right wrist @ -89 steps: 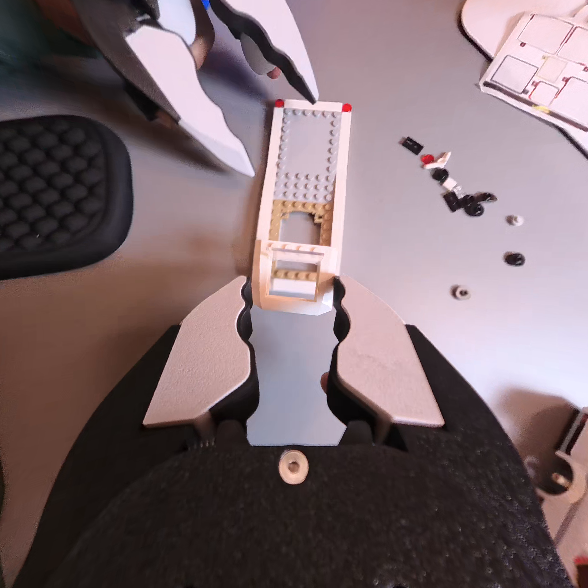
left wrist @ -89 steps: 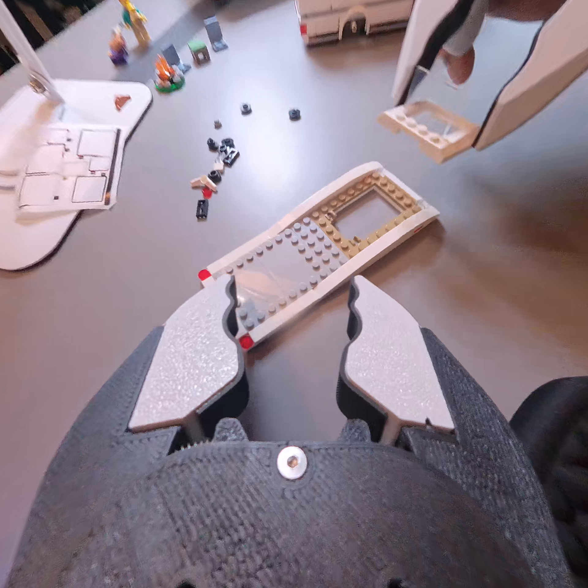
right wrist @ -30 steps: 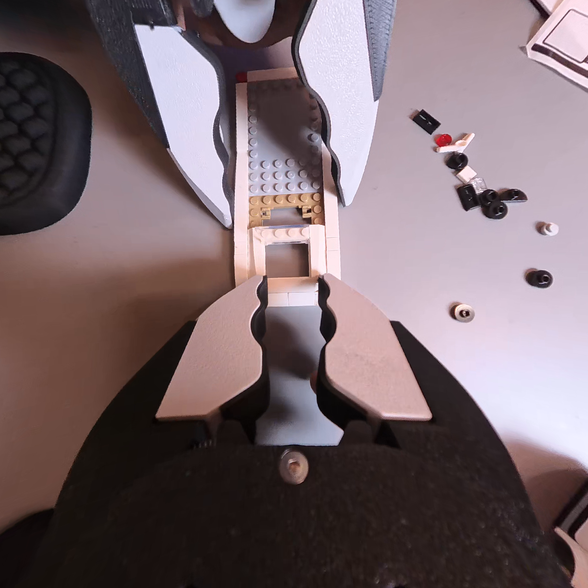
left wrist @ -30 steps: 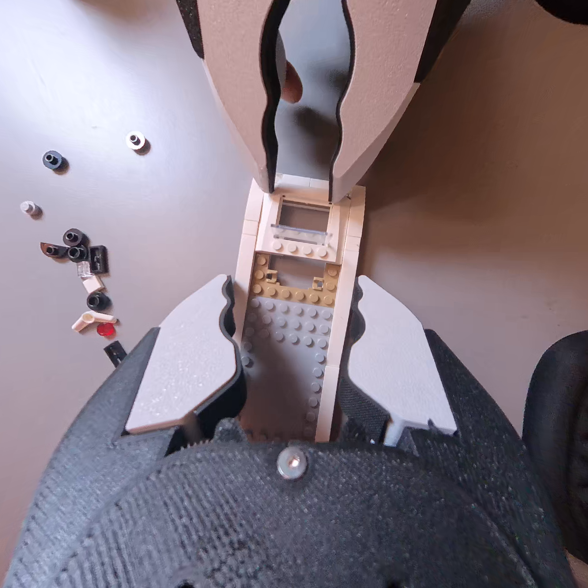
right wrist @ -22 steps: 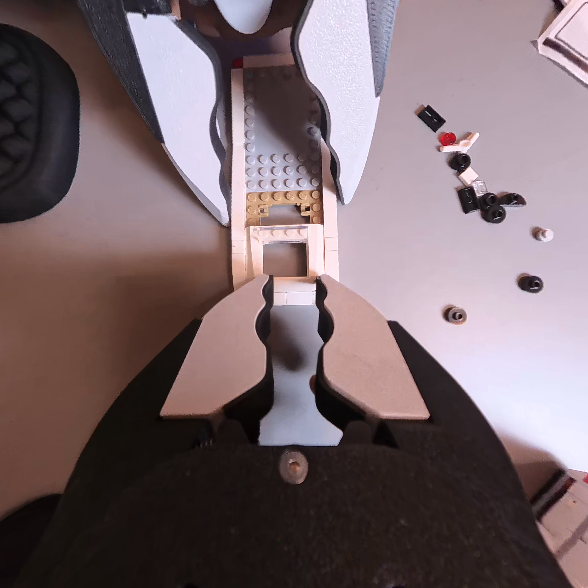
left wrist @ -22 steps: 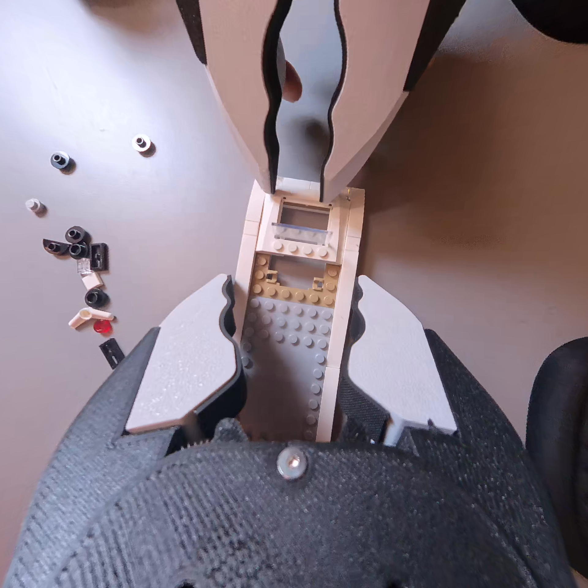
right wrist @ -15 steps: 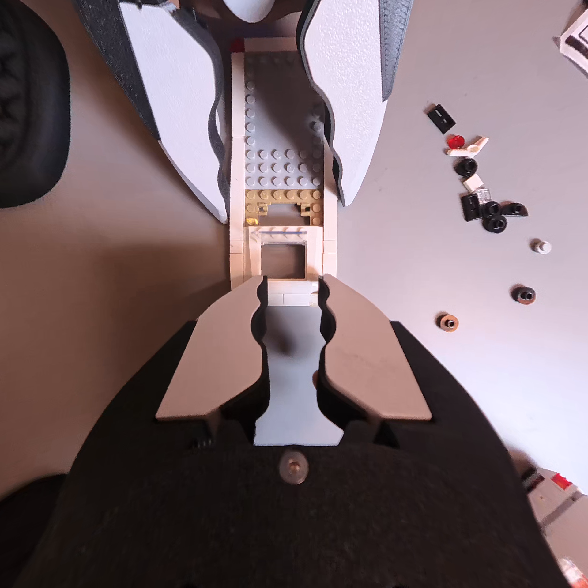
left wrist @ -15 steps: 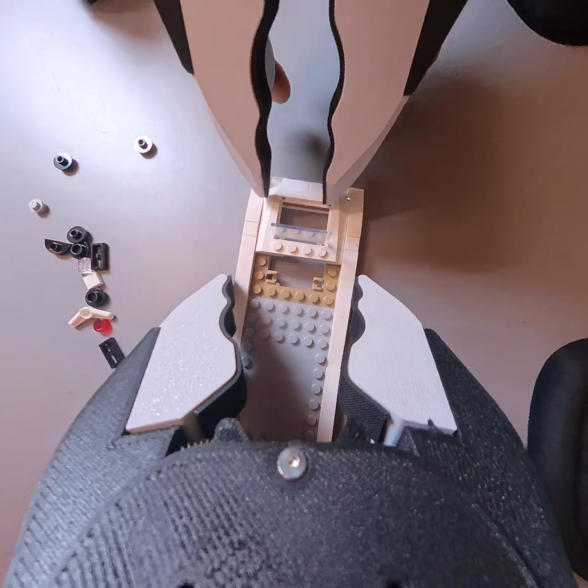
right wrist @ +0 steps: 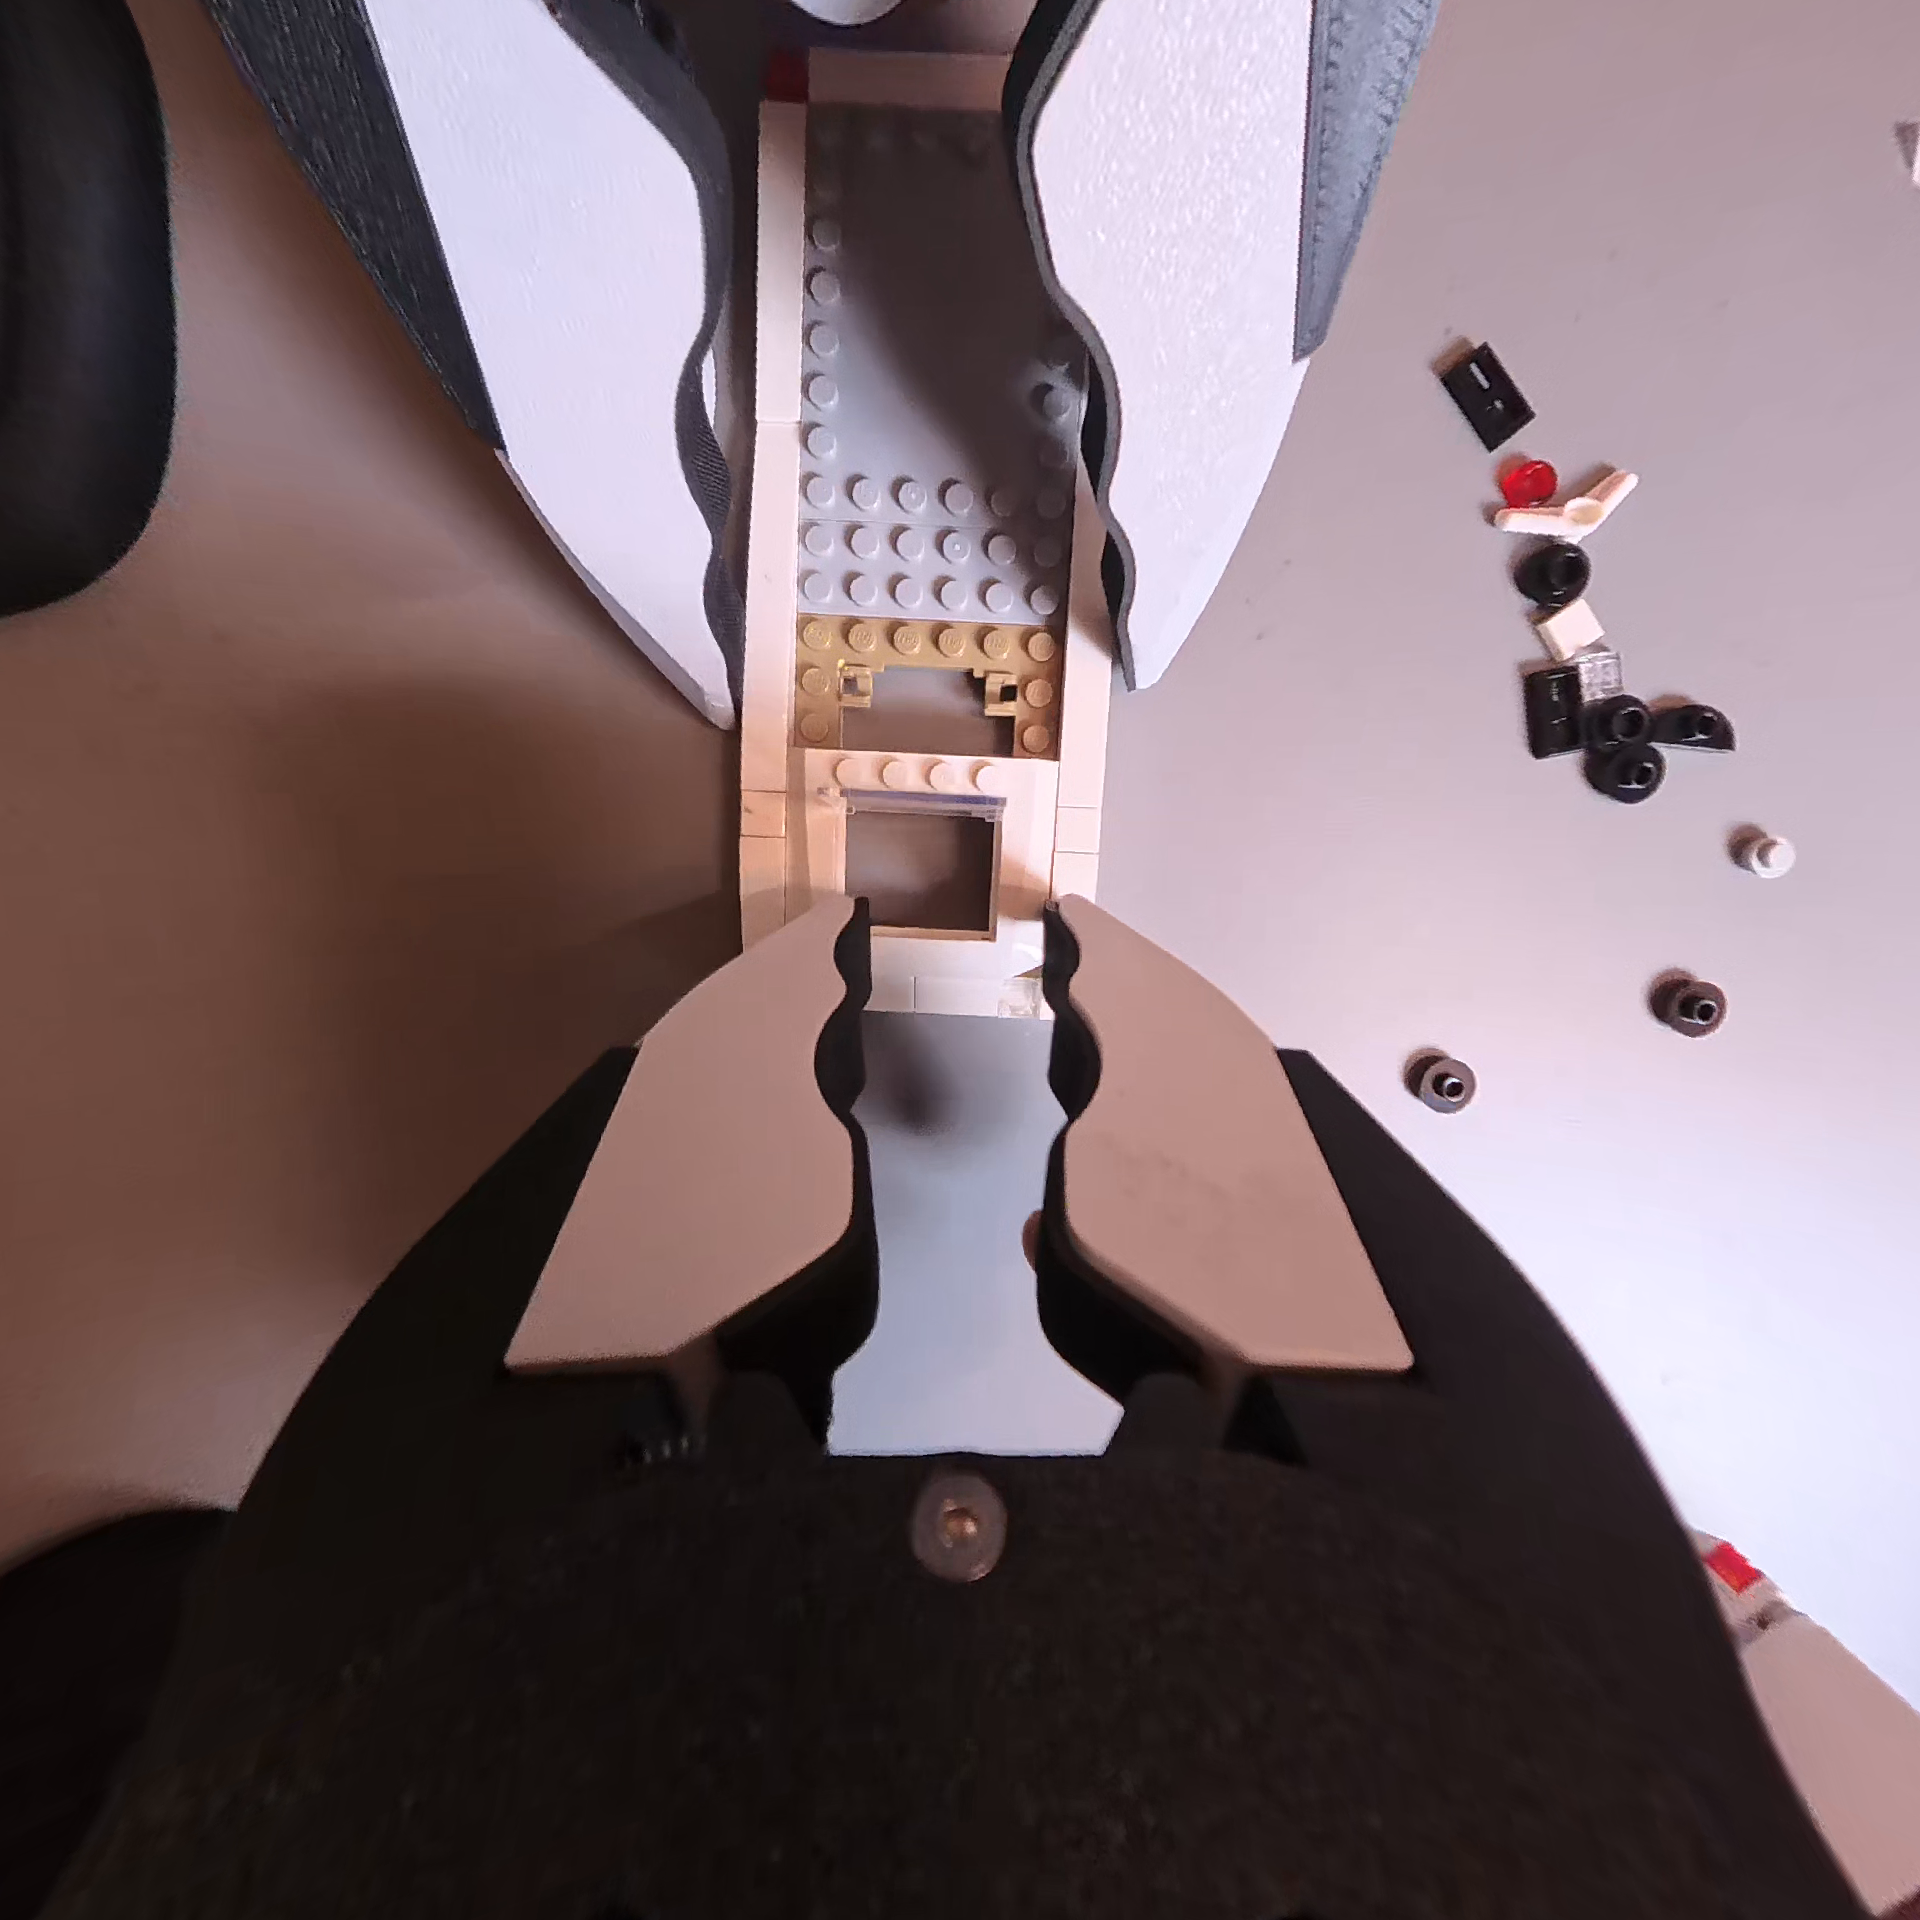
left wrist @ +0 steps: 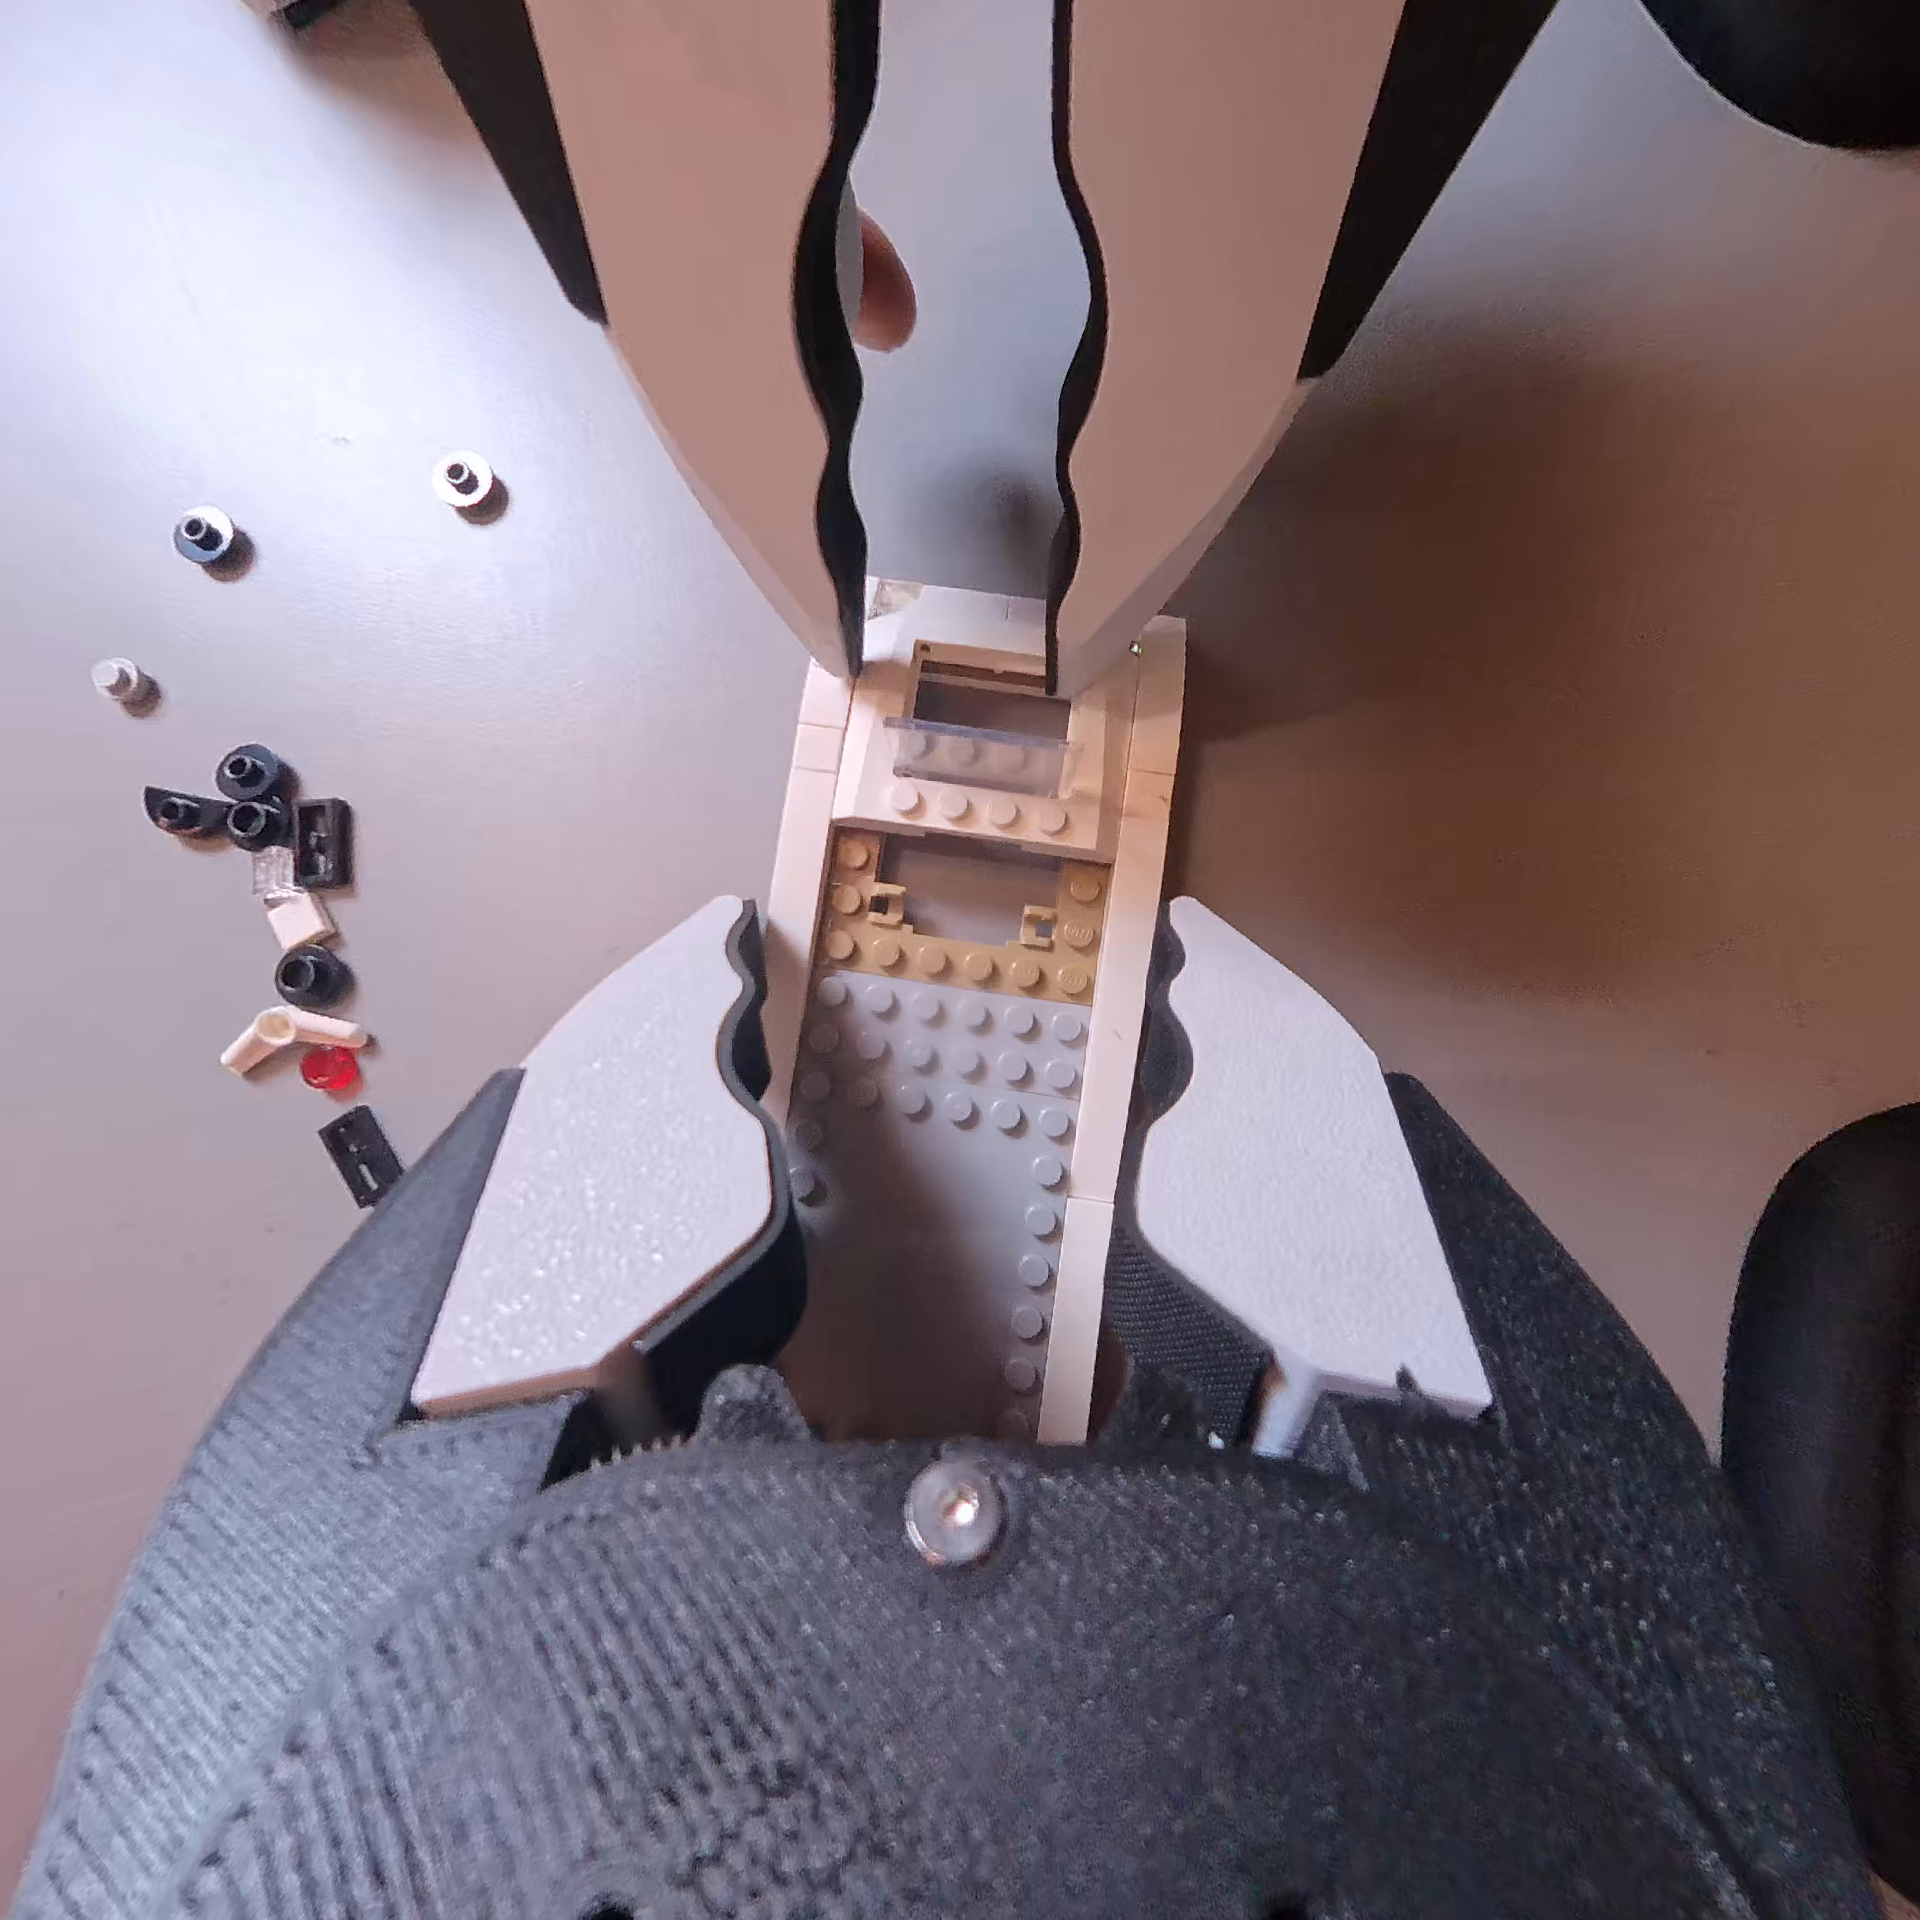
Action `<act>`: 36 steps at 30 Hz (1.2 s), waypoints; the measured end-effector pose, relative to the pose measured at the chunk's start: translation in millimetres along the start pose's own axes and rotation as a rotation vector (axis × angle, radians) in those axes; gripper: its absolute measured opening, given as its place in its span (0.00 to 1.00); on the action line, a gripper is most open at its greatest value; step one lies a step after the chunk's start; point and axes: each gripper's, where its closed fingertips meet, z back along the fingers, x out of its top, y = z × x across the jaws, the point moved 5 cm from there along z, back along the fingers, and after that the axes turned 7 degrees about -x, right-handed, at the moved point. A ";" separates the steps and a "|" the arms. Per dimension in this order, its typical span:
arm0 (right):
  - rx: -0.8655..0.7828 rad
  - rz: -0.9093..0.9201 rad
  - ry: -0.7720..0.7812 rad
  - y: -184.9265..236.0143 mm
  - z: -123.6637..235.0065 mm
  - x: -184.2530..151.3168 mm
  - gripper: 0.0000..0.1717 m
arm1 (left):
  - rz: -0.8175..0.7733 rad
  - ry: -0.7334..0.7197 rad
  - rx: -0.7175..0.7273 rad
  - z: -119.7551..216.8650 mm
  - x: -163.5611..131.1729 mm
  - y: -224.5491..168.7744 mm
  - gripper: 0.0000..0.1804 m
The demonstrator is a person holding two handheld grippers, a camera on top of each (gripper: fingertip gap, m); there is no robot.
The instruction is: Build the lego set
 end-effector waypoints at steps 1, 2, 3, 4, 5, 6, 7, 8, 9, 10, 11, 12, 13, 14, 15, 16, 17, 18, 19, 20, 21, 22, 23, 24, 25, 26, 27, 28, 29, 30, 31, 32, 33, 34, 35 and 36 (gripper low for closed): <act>0.000 0.008 0.009 0.3 0.1 0.4 0.18 | 0.000 0.000 0.000 -0.1 0.1 0.0 0.40; 0.000 0.016 0.015 0.7 0.3 0.6 0.18 | 0.000 -0.001 0.000 -0.2 0.2 -0.3 0.40; -0.001 0.022 0.020 0.8 0.1 0.8 0.17 | 0.000 -0.002 0.000 -0.3 0.1 -0.5 0.40; -0.004 0.028 0.023 0.7 0.0 1.0 0.17 | 0.000 -0.004 0.001 -0.3 0.1 -0.5 0.40; -0.009 0.033 0.025 1.0 -0.1 1.1 0.17 | 0.000 -0.005 0.001 -0.2 0.0 -0.4 0.40; -0.014 0.039 0.025 1.1 -0.2 1.3 0.17 | 0.000 -0.007 0.001 -0.3 0.0 -0.5 0.40; -0.019 0.042 0.022 1.2 -0.4 1.3 0.17 | 0.000 -0.007 0.002 -0.2 0.0 -0.5 0.40; -0.020 0.039 0.019 1.2 -0.4 1.1 0.17 | 0.000 -0.006 0.002 -0.2 0.0 -0.6 0.40; -0.020 0.035 0.016 1.3 -0.4 0.9 0.17 | 0.001 -0.007 0.003 -0.3 0.0 -0.6 0.40; -0.022 0.033 0.013 1.3 -0.3 0.7 0.17 | 0.001 -0.008 0.003 -0.3 -0.1 -0.6 0.40; -0.031 0.033 0.012 1.3 -0.5 0.6 0.16 | 0.001 -0.007 0.003 -0.3 -0.1 -0.7 0.40; -0.047 0.038 0.011 0.9 -0.8 0.5 0.15 | 0.000 -0.007 0.004 -0.3 0.0 -0.8 0.40; -0.068 0.045 0.011 0.3 -1.2 0.5 0.13 | 0.000 -0.007 0.004 -0.3 0.0 -0.8 0.40; -0.091 0.056 0.014 -0.5 -1.7 0.6 0.11 | 0.000 -0.007 0.004 -0.3 -0.1 -0.7 0.40; -0.102 0.066 0.018 -0.2 -1.8 0.9 0.10 | 0.000 -0.007 0.004 -0.3 -0.1 -0.8 0.40; -0.112 0.072 0.025 -0.3 -1.9 1.2 0.10 | 0.000 -0.007 0.004 -0.3 -0.1 -0.8 0.40; -0.124 0.084 0.030 -0.7 -2.1 1.6 0.09 | 0.000 -0.007 0.005 -0.4 0.0 -0.8 0.40; -0.139 0.096 0.033 -1.4 -2.4 1.8 0.07 | 0.000 -0.008 0.005 -0.3 -0.1 -0.8 0.40; -0.154 0.105 0.035 -2.3 -2.6 1.9 0.05 | 0.001 -0.009 0.005 -0.3 -0.1 -0.7 0.40; -0.162 0.111 0.037 -2.4 -2.7 2.0 0.04 | 0.001 -0.010 0.005 -0.3 -0.2 -0.7 0.40; -0.165 0.115 0.039 -2.3 -2.7 2.0 0.04 | 0.001 -0.011 0.005 -0.3 -0.2 -0.7 0.40; -0.171 0.121 0.039 -2.1 -2.9 2.2 0.04 | 0.001 -0.011 0.005 -0.3 -0.2 -0.7 0.40; -0.178 0.131 0.039 -1.8 -2.9 2.2 0.04 | 0.001 -0.011 0.005 -0.3 -0.2 -0.7 0.40; -0.184 0.139 0.039 -1.6 -3.1 2.2 0.04 | 0.001 -0.011 0.005 -0.4 -0.2 -0.7 0.40; -0.189 0.143 0.041 -1.4 -3.1 2.3 0.04 | 0.000 -0.012 0.005 -0.4 -0.2 -0.7 0.40; -0.193 0.148 0.047 -1.2 -3.1 2.5 0.04 | 0.000 -0.012 0.005 -0.4 -0.2 -0.7 0.40; -0.198 0.156 0.054 -0.9 -3.3 2.8 0.04 | 0.000 -0.012 0.005 -0.4 -0.2 -0.7 0.40; -0.203 0.163 0.063 -0.7 -3.4 3.3 0.04 | 0.000 -0.012 0.005 -0.4 -0.1 -0.7 0.40; -0.207 0.169 0.069 -0.4 -3.6 3.7 0.04 | -0.001 -0.012 0.006 -0.4 -0.2 -0.8 0.40; -0.209 0.170 0.074 -0.2 -3.7 3.8 0.04 | -0.003 -0.017 0.006 -0.4 -0.4 -0.8 0.40; -0.210 0.169 0.077 -0.3 -3.7 3.7 0.04 | -0.002 -0.020 0.006 -0.4 -0.5 -0.8 0.40; -0.211 0.170 0.079 -0.1 -3.8 3.9 0.04 | -0.003 -0.022 0.006 -0.5 -0.6 -0.9 0.40; -0.213 0.172 0.081 0.0 -4.0 3.9 0.04 | -0.005 -0.025 0.007 -0.5 -0.6 -1.0 0.40; -0.214 0.173 0.080 0.0 -4.0 3.9 0.04 | -0.004 -0.026 0.007 -0.5 -0.6 -1.0 0.40; -0.217 0.176 0.079 0.1 -4.1 3.9 0.04 | -0.005 -0.025 0.007 -0.5 -0.5 -1.1 0.40; -0.224 0.182 0.078 0.5 -4.2 3.8 0.04 | -0.005 -0.024 0.007 -0.5 -0.4 -1.0 0.40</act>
